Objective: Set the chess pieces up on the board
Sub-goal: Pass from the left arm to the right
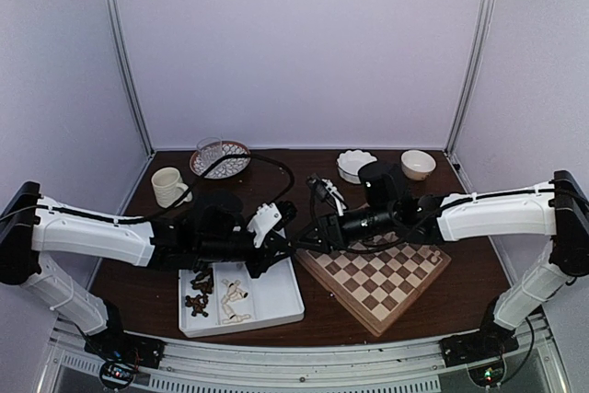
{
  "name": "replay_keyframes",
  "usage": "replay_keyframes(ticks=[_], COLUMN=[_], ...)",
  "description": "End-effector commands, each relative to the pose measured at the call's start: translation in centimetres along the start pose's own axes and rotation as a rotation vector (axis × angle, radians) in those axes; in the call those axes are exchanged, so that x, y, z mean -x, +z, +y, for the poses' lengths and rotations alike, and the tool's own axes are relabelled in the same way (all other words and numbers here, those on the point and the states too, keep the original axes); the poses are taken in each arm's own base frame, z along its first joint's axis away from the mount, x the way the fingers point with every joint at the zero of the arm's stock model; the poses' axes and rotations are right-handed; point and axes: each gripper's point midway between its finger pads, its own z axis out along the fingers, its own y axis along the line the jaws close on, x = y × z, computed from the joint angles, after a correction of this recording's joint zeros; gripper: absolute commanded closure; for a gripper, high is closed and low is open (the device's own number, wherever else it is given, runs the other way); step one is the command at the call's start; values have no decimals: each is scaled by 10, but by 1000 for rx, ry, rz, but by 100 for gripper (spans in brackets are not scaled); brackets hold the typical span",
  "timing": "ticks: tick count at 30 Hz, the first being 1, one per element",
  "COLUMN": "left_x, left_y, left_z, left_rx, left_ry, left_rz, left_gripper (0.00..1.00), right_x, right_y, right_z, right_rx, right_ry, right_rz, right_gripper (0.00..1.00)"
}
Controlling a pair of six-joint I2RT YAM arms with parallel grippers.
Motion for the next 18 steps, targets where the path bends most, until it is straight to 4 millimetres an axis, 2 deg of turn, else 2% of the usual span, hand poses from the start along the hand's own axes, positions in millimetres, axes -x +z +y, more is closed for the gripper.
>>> replay_keyframes(ticks=[1, 11, 16, 18], left_x=[18, 23, 23, 24], left_y=[2, -4, -5, -6], left_z=[-1, -9, -12, -13], left_rx=[0, -22, -40, -47], left_ry=[23, 61, 67, 70], left_rz=[-49, -70, -76, -85], left_gripper=[90, 89, 89, 86], right_x=[4, -1, 0, 0], right_y=[5, 13, 13, 12], right_z=[11, 0, -1, -2], right_rx=[30, 4, -3, -9], right_ry=[-32, -1, 1, 5], right_rz=[17, 34, 34, 30], right_gripper=[47, 50, 72, 81])
